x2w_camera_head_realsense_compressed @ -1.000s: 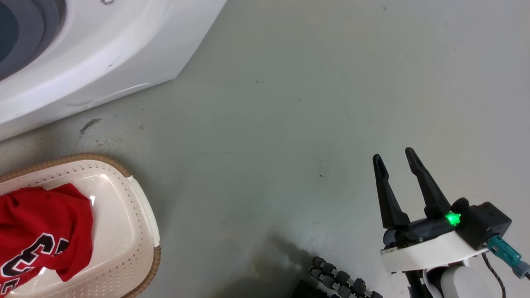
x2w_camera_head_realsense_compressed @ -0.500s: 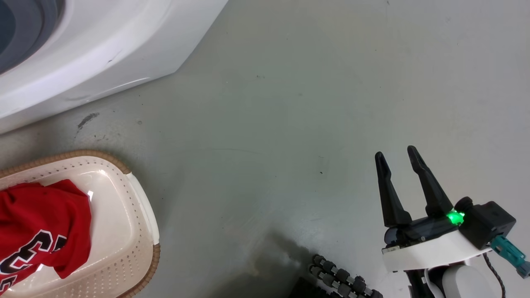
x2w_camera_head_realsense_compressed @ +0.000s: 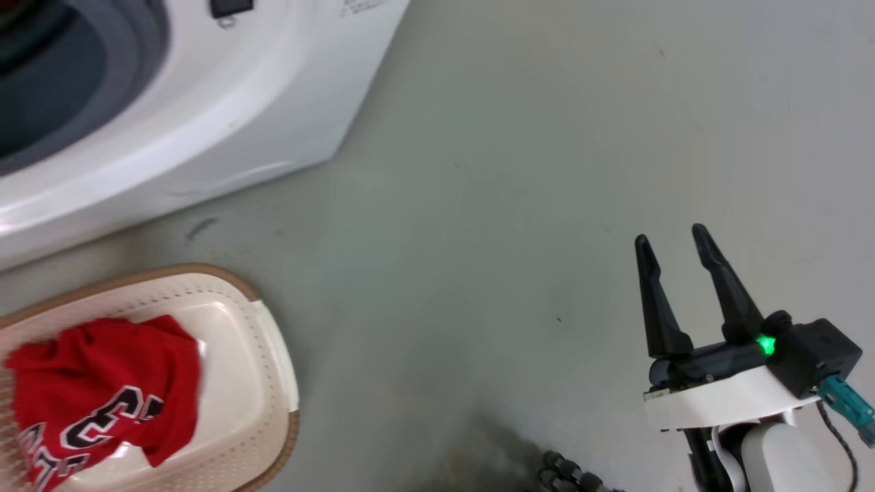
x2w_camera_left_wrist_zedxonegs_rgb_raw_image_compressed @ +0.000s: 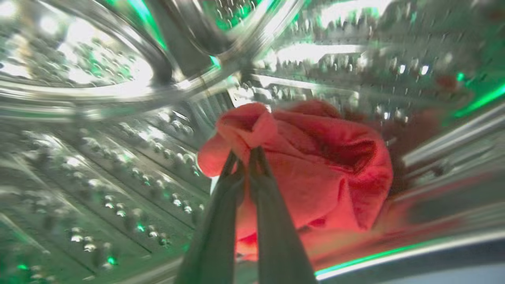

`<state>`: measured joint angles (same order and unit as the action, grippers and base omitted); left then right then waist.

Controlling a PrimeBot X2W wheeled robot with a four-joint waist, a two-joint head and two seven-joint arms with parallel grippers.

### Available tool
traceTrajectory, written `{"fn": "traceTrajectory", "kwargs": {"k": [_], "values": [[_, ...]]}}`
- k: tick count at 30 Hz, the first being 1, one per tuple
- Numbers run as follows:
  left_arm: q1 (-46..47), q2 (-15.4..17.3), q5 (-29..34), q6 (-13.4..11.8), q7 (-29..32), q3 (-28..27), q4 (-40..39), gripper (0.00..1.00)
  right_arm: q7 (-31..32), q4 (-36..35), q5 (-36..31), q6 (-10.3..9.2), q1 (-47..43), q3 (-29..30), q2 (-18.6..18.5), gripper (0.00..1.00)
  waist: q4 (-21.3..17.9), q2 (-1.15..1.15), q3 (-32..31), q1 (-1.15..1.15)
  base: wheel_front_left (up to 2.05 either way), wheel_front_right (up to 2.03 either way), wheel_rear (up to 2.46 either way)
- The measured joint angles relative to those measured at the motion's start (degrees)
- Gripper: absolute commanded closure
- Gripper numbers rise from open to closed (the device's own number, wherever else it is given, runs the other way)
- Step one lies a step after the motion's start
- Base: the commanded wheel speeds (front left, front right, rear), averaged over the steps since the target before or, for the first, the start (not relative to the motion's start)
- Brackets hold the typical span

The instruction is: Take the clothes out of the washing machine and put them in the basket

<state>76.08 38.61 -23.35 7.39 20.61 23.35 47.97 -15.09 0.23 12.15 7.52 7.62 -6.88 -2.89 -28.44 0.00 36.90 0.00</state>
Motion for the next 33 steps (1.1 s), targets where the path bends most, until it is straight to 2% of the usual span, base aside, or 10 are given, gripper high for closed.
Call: {"fn": "traceTrajectory", "kwargs": {"k": [5,11,16,21,25,33], "values": [[-5.4,-1.7,-1.4,0.0,-12.4,-0.2,1.9,1.0,0.0,0.2,-2.2,0.01,-0.1,2.2,0.0,0.0,2.5,0.0,-4.2,0.0,0.0,0.0,0.0],[-12.3,-3.9,-2.5,0.0,-23.4,-0.4,3.7,1.0,0.0,0.4,-4.5,0.01,-0.8,3.8,0.0,0.0,6.1,0.0,-9.2,-0.01,0.0,0.0,0.0],[-18.4,-7.4,-3.6,-0.3,-31.2,-0.3,4.7,1.0,0.0,1.0,-5.8,0.0,-2.3,4.8,0.0,0.0,8.7,0.0,-13.7,-0.01,0.0,0.0,0.0],[-23.9,-10.5,-4.9,-0.6,-34.8,-1.1,3.6,1.0,0.0,1.4,-7.7,0.0,-3.3,5.9,0.0,0.0,11.7,0.0,-18.0,-0.02,0.0,0.0,0.0],[-28.3,-11.9,-4.4,-1.8,-35.5,-1.6,-0.1,1.0,0.0,1.6,-8.7,0.0,-3.5,6.7,0.0,0.0,14.0,0.0,-21.4,-0.02,0.0,0.0,0.0],[-40.2,-14.1,-0.9,-4.3,-35.6,-7.1,-18.3,1.0,0.0,2.3,-9.9,0.01,-4.9,9.1,0.0,0.0,18.3,0.0,-27.5,-0.01,0.0,0.0,0.0]]}}
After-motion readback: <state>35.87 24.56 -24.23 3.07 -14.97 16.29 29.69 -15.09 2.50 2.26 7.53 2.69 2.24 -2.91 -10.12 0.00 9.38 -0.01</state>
